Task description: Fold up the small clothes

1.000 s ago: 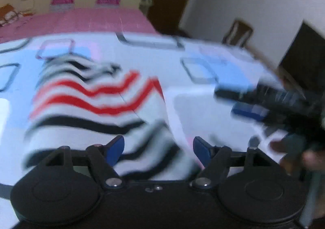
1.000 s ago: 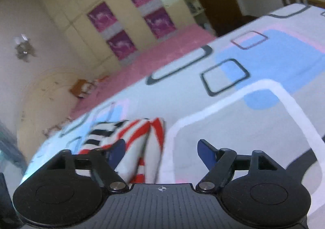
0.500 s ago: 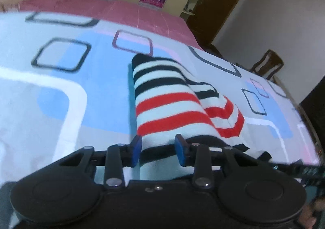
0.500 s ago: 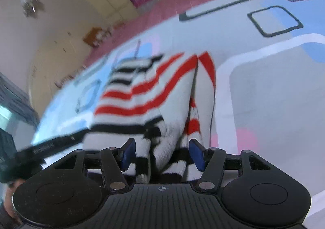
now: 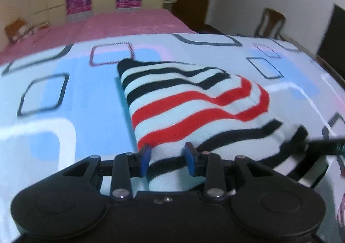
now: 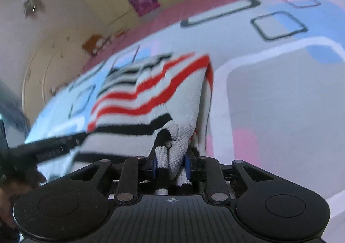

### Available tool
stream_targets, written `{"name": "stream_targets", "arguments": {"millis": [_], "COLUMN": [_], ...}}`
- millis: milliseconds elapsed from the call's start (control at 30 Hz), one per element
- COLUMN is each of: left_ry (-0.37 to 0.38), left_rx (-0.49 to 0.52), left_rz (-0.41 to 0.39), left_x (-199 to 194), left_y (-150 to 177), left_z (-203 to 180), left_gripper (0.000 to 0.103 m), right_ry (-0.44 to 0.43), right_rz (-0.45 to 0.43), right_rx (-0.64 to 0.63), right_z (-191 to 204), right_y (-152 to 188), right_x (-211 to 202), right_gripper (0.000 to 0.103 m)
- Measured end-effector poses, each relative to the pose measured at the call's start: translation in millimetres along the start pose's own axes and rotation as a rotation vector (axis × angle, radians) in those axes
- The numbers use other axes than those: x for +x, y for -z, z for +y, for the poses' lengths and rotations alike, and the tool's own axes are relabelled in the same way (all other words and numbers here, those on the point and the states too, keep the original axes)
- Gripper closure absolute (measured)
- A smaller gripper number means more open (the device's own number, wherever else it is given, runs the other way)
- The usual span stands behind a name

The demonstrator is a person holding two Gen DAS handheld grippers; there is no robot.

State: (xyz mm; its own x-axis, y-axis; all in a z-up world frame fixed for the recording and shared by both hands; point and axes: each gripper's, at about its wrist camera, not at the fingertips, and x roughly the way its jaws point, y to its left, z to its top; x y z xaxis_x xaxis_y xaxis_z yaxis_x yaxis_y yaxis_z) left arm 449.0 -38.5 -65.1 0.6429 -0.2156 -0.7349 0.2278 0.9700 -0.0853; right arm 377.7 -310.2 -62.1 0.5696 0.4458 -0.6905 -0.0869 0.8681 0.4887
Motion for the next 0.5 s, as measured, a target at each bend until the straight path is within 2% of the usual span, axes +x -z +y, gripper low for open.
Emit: {"name": "stream_targets", "arguments": {"millis": [33,67,133,200,233,267,300,367,400,467,500], "left_ry": [0.014,0.034,0.044,0.044,0.056,0.072,0.086,0.122,0.131,0.136,0.139], "left_rx": [-0.002,-0.014,-0.011,0.001,-0.002,-0.009,-0.014,-0.024,-0.022,-0.031,-0.045], "left_rz": [-0.024,-0.051,-0.079,-0.075,-0.072,-0.067,-0.063,-0.041,-0.021,0.011,0.009], "left_x": [-5.2,-9.7,-8.5,3.0,9.1,17.3,24.3,41.1,48.0,63.5,64.8], "left_y": [-3.7,-7.7,-16.0,-24.2,-26.8,-30.7,-34.0,-39.3,-39.8,-37.0,-36.9], "left_z": [2.8,7.0,12.5,14.5,15.3,15.7,15.6,15.8,16.1,18.7,19.2], "left_gripper": [0.072,0.072,0.072,0.072,0.072,0.072,0.072,0.072,0.072,0.07,0.07], "right_ry": [0.029,0.062,0.073,0.067,0.071,0.078,0.075,0.082,0.112,0.23,0.227], "right_rz": [-0.034,-0.083,-0.117,-0.13,-0.133,-0.129,-0.121,-0.086,-0.068,-0.015,-0.017], "right_rx": [-0.01,-0.023,-0.012,-0.008,-0.029,-0.06,-0.085,-0.137,-0.186,-0.258,-0.247], "right_z": [2.4,4.8,3.9,5.9,9.1,14.5,19.1,24.3,25.7,17.4,9.2], "right_y": [-2.5,-5.7,-19.0,-36.6,-45.1,-53.3,-60.7,-72.2,-72.0,-68.8,-68.5], "right_x": [-9.0,-18.1,-24.5,-17.3,-10.4,-0.1,11.3,38.4,51.9,80.9,85.0], "right_gripper": [0.063,0.06,0.059,0.059,0.061,0.066,0.079,0.08,0.08,0.081,0.083]}}
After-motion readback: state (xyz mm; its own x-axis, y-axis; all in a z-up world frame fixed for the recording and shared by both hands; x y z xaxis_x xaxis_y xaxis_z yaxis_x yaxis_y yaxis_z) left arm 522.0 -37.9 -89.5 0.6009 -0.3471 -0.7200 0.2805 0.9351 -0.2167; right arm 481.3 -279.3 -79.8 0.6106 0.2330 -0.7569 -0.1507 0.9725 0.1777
